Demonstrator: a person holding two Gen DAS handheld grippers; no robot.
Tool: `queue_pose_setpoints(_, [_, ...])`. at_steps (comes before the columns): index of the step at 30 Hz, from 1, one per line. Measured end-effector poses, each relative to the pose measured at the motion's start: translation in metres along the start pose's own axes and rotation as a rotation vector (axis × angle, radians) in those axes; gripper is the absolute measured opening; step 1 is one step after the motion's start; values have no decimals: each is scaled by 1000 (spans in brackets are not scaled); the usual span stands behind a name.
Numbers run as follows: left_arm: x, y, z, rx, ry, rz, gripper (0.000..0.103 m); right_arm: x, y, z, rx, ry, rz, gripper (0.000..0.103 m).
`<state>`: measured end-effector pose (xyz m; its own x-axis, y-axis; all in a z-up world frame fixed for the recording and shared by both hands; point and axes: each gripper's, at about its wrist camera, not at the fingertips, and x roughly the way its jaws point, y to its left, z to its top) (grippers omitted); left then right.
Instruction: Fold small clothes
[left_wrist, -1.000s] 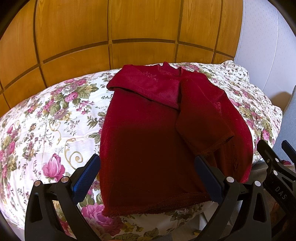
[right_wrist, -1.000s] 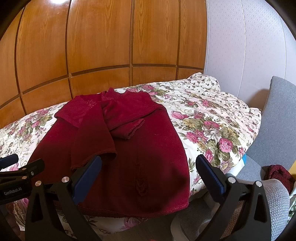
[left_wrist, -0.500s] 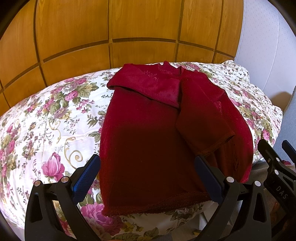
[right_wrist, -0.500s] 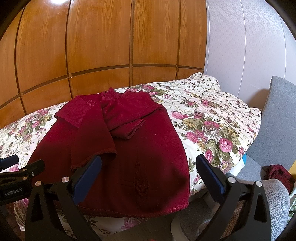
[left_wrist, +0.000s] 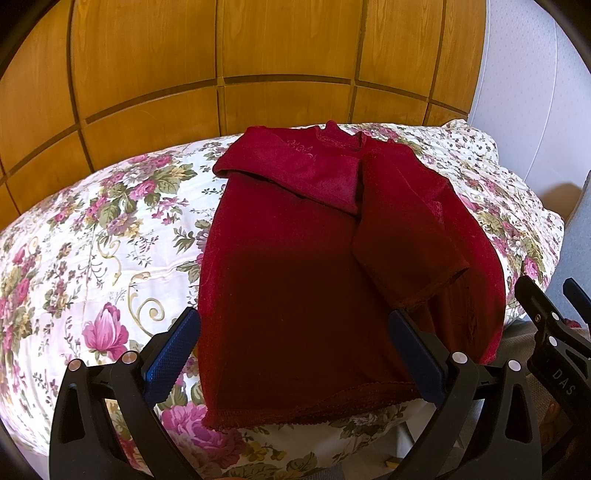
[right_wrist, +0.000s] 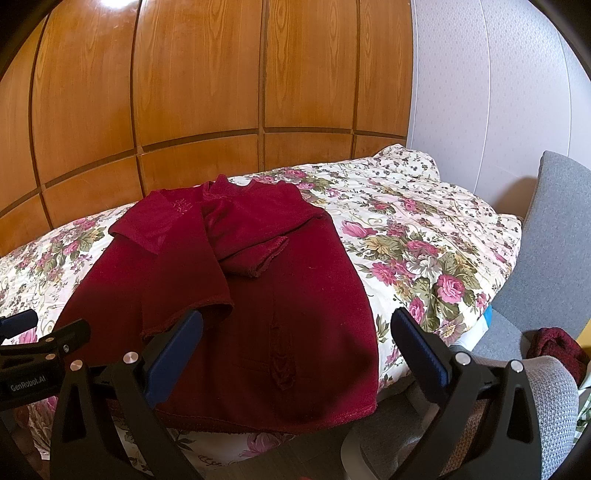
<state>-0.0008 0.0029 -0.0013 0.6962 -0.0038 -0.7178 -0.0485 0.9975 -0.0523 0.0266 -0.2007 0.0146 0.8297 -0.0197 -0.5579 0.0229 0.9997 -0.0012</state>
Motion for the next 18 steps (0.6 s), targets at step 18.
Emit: queue_pose_setpoints(18, [11,-3,-2,-11,27,-7,100,10,-11,3,43,43,-9,101])
